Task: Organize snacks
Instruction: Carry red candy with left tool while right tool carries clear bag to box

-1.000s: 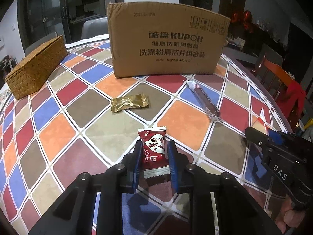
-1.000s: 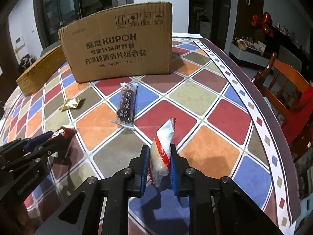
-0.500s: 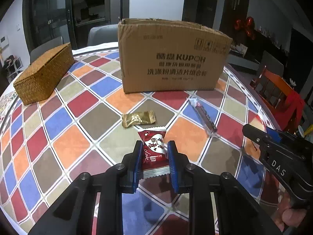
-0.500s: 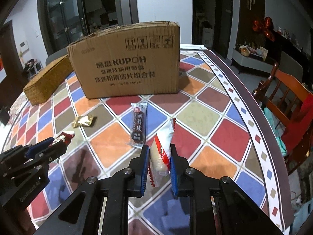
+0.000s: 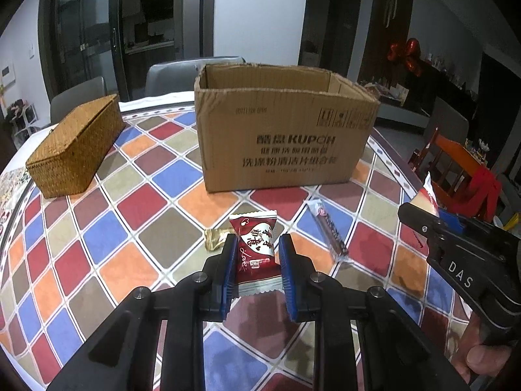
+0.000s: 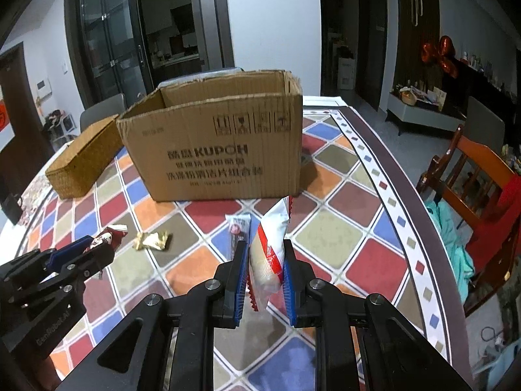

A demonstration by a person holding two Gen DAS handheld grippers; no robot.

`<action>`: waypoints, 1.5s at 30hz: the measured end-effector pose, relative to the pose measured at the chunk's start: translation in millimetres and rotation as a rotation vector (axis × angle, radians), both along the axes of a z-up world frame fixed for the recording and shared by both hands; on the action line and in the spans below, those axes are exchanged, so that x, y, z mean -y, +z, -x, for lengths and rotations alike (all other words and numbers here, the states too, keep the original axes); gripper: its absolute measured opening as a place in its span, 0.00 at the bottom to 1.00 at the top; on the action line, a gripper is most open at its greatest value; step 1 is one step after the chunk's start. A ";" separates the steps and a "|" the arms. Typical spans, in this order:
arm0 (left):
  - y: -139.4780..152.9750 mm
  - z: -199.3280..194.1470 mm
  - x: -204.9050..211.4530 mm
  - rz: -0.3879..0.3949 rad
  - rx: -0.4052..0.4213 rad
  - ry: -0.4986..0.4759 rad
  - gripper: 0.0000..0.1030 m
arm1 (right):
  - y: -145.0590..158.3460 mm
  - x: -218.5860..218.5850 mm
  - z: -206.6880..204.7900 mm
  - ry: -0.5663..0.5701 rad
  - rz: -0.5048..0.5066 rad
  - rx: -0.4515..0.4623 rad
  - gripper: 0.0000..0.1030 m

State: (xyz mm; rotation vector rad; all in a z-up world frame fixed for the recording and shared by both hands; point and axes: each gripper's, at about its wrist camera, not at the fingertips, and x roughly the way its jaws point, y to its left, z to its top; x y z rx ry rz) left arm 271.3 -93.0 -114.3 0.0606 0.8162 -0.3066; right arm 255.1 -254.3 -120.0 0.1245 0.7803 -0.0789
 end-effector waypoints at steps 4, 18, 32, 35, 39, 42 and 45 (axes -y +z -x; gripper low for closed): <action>8.0 -2.8 -0.3 0.006 0.007 0.001 0.25 | 8.8 -0.8 -2.6 0.003 0.002 0.015 0.20; 41.3 -15.4 0.1 0.019 0.056 0.002 0.25 | 42.0 -2.8 -15.4 0.010 0.008 0.076 0.20; 66.4 -30.7 5.0 0.033 0.093 -0.005 0.25 | 69.7 -1.2 -27.6 0.020 0.018 0.135 0.20; 71.5 -35.8 5.8 0.037 0.102 -0.006 0.25 | 74.0 0.0 -32.2 0.021 0.019 0.146 0.20; 76.5 -43.3 7.0 0.038 0.113 -0.007 0.25 | 79.1 2.7 -37.8 0.020 0.021 0.158 0.20; 80.0 -49.5 8.1 0.038 0.120 -0.008 0.25 | 84.0 3.7 -43.1 0.021 0.023 0.169 0.20; 81.9 -56.3 9.2 0.038 0.125 -0.008 0.25 | 87.9 4.6 -48.0 0.023 0.024 0.176 0.20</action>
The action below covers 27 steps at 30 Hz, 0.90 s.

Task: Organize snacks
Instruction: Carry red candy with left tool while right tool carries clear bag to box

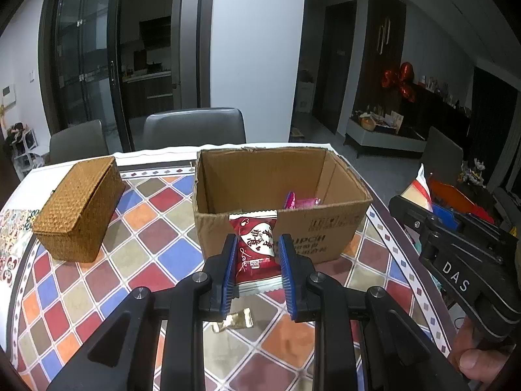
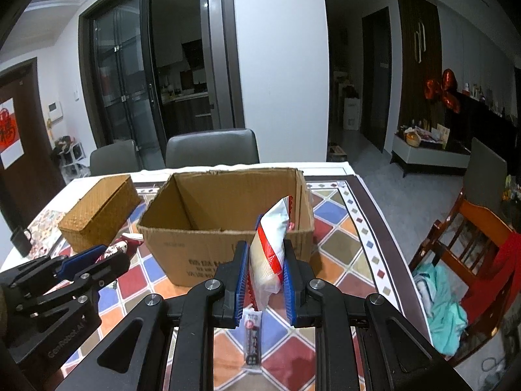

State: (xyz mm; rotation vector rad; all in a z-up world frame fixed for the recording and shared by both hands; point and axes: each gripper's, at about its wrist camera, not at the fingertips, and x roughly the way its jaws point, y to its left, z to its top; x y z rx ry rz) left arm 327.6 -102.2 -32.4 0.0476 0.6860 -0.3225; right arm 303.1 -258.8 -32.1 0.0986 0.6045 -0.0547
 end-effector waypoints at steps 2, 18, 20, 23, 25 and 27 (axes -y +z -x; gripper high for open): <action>0.7 -2.6 0.3 0.000 0.002 0.000 0.25 | 2.3 0.7 -4.4 0.001 0.001 0.006 0.20; 6.3 -45.7 4.0 -0.007 0.018 -0.003 0.25 | 8.5 3.9 -43.3 0.013 0.000 0.025 0.20; 6.5 -50.3 5.4 -0.007 0.020 -0.003 0.25 | 7.8 4.9 -49.3 0.015 -0.001 0.024 0.20; 6.5 -56.5 6.4 -0.006 0.019 -0.002 0.25 | 7.4 5.8 -56.6 0.018 0.002 0.022 0.20; 6.5 -62.7 8.3 -0.006 0.017 -0.003 0.25 | 7.8 5.8 -61.6 0.021 0.004 0.021 0.20; 6.1 -67.9 10.3 -0.008 0.017 -0.004 0.25 | 7.1 6.0 -65.2 0.022 0.003 0.021 0.20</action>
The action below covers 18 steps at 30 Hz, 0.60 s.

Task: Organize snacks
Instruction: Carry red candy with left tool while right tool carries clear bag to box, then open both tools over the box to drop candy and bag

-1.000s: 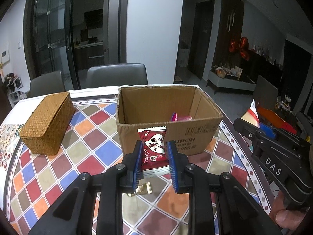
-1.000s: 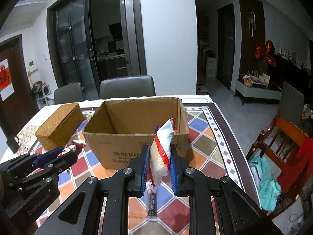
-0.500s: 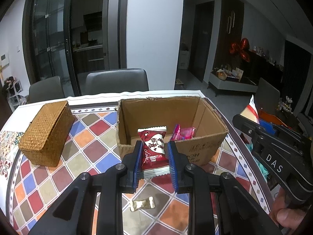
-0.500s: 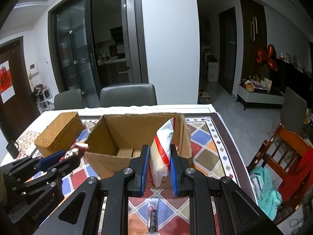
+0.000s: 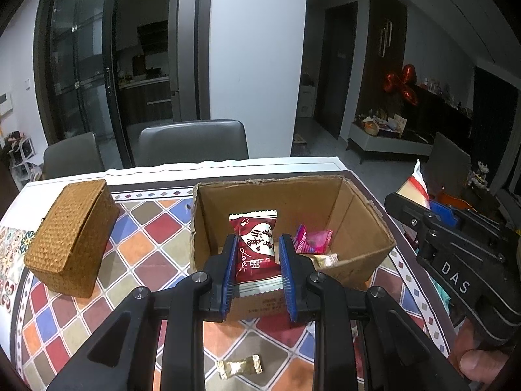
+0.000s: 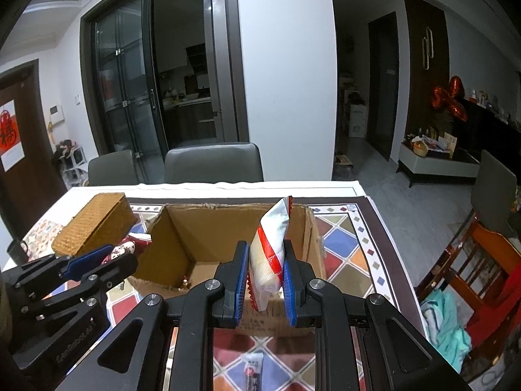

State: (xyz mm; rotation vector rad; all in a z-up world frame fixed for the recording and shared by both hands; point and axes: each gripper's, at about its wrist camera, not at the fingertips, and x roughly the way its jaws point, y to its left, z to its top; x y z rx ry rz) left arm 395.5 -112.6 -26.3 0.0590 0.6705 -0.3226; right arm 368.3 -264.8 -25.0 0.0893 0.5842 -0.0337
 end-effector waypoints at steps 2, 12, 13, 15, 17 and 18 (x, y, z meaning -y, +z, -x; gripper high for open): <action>-0.3 -5.7 1.0 0.000 -0.002 0.000 0.25 | -0.1 0.3 -5.4 0.002 0.000 0.000 0.20; -3.3 -26.9 5.2 0.001 -0.001 -0.006 0.25 | -4.2 -2.4 -25.6 0.016 0.006 -0.012 0.20; -4.3 -27.7 5.2 0.001 -0.002 -0.007 0.25 | -5.1 -2.3 -27.6 0.017 0.006 -0.015 0.20; -6.8 -31.3 5.5 0.002 -0.008 -0.010 0.25 | -6.9 -2.8 -30.8 0.019 0.008 -0.020 0.20; -9.8 -34.8 6.2 0.000 -0.013 -0.013 0.25 | -9.2 -3.0 -34.9 0.023 0.011 -0.028 0.20; -11.0 -36.3 6.3 0.000 -0.016 -0.014 0.25 | -10.1 -3.3 -36.7 0.024 0.012 -0.031 0.20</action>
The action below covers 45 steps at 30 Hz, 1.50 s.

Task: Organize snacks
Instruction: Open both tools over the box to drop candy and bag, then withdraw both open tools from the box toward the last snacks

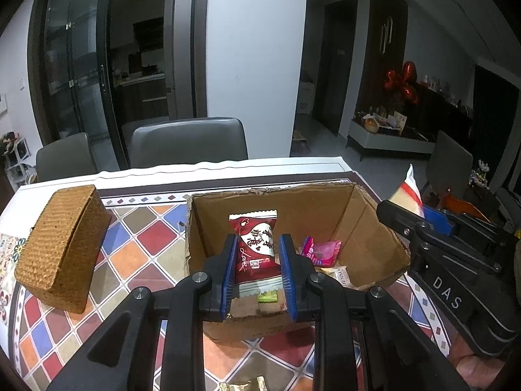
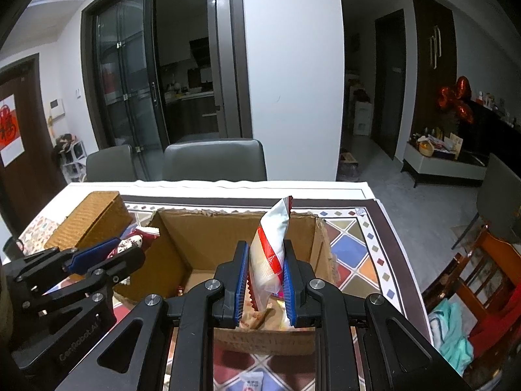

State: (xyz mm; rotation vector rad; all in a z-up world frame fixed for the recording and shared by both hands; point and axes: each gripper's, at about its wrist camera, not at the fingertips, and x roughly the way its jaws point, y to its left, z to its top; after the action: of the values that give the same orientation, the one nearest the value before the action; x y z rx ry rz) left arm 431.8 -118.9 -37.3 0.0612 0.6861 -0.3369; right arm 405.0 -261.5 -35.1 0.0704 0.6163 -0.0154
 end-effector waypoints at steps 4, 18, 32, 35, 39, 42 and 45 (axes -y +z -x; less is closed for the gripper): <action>-5.1 -5.7 0.5 0.000 -0.010 -0.001 0.25 | -6.1 -0.3 -7.8 0.006 0.000 -0.019 0.20; -12.5 -11.3 -4.5 -0.011 -0.003 0.020 0.52 | -19.5 -1.7 -20.5 -0.012 0.037 -0.038 0.60; -4.2 0.8 -13.3 -0.015 0.021 0.054 0.70 | -8.3 0.8 -8.7 -0.042 0.035 -0.005 0.68; -0.5 4.1 -15.8 -0.015 0.026 0.054 0.70 | -4.8 0.6 -6.3 -0.044 0.034 0.001 0.68; 4.0 9.1 -17.4 -0.016 0.035 0.056 0.70 | -1.7 0.1 -0.7 -0.045 0.035 0.009 0.68; 7.3 13.8 -18.8 -0.016 0.041 0.057 0.70 | 1.5 -1.5 4.0 -0.047 0.035 0.015 0.68; 10.9 19.5 -20.3 -0.014 0.048 0.059 0.70 | 4.6 -2.8 9.4 -0.048 0.036 0.021 0.68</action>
State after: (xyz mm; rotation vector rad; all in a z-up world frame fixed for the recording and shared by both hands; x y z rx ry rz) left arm 412.3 -98.5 -26.4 0.0623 0.6418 -0.2735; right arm 395.6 -258.7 -30.5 0.0506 0.5930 -0.0716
